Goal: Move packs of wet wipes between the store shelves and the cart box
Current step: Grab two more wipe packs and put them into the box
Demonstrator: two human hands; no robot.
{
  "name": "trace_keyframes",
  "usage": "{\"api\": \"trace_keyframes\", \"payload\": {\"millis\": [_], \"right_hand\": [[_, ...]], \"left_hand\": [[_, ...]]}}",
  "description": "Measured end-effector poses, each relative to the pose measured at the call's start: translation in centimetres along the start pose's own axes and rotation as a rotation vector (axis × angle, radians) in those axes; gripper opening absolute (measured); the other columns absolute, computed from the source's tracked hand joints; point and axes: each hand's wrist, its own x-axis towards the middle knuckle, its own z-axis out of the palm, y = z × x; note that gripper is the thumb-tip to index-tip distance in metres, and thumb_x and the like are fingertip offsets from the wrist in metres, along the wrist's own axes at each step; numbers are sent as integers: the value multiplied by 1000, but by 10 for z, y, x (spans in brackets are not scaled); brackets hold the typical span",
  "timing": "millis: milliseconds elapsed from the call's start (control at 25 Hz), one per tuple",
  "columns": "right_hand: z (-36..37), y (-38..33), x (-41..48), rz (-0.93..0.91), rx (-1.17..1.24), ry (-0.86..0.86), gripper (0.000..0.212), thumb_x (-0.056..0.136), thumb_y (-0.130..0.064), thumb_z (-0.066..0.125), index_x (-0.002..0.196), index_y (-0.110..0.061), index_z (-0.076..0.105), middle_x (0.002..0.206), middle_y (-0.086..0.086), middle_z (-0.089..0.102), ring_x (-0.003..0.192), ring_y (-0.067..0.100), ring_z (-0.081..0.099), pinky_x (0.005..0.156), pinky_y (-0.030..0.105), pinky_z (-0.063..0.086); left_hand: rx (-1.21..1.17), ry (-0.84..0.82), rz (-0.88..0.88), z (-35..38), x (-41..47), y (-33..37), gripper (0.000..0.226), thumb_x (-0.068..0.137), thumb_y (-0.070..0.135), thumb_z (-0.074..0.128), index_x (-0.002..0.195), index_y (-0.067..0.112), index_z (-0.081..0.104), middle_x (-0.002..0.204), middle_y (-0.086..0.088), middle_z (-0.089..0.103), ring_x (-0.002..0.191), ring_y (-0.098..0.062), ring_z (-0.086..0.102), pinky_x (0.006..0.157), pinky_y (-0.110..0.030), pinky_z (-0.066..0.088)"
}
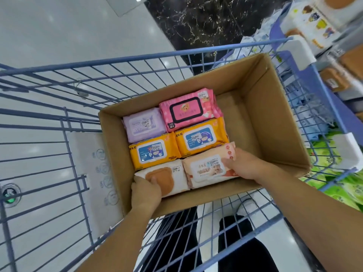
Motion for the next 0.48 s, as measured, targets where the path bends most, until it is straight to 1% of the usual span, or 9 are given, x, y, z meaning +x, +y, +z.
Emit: {"api": "trace_keyframes", "payload": {"millis": [120,160,200,240,280,320,400,440,480], "right_hand": [[1,-4,-9,34,-74,106,42,99,-38,58,135,-18,54,130,5,62,112,22,58,88,32,45],[1,-6,-16,59,-73,140,43,97,-39,60,133,-16,54,129,6,61,111,23,58,86,32,45],[1,-7,-23,70,-57,158,44,96,-39,61,131,-14,55,127,7,62,110,24,58,85,32,46],[-1,-10,-33,76,-27,172,44,96,-40,61,129,-11,56,125,8,62,108,24,58,84,33,46],[-2,-13,-45,74,35,187,44,97,-40,58,127,-7,58,122,10,63,104,25,59,83,34,46],[-5,-17,-61,63,129,197,48,97,-41,57,124,-1,60,119,15,65,101,26,60,82,36,48],[-12,-23,-90,35,380,194,59,93,-51,56,118,2,64,118,23,67,96,25,66,86,40,52],[-17,-28,-108,4,485,206,55,92,-53,57,111,-3,69,113,20,71,96,24,68,91,42,54],[-22,-31,-127,-32,580,217,45,94,-52,56,104,-10,70,108,13,73,95,21,68,96,43,53]], "left_hand": [[110,-102,1,-20,1,9,46,102,29,48,140,3,49,137,-18,58,121,-37,59,98,-41,49],[120,-125,26,-29,-2,16,37,98,25,50,128,5,60,126,-15,65,112,-36,63,91,-38,51],[113,-133,57,-39,-10,26,26,96,24,53,110,7,66,111,-12,68,100,-34,65,82,-36,51],[94,-127,95,-50,-20,38,19,95,24,54,90,9,65,96,-10,66,87,-31,63,71,-34,47],[61,-130,135,-59,-33,50,24,96,24,53,74,13,55,84,-9,59,74,-27,55,63,-34,39],[33,-153,182,-68,-48,63,32,97,22,51,66,16,43,74,-8,49,65,-24,44,60,-35,30],[-44,-247,285,-81,-86,90,39,99,18,47,65,20,27,67,-4,29,61,-20,24,64,-38,19],[-86,-291,325,-87,-110,105,39,100,19,47,68,22,25,68,-1,23,62,-19,20,66,-39,18],[-122,-328,356,-90,-130,118,36,102,24,46,70,24,28,69,1,24,64,-17,22,68,-38,21]]}}
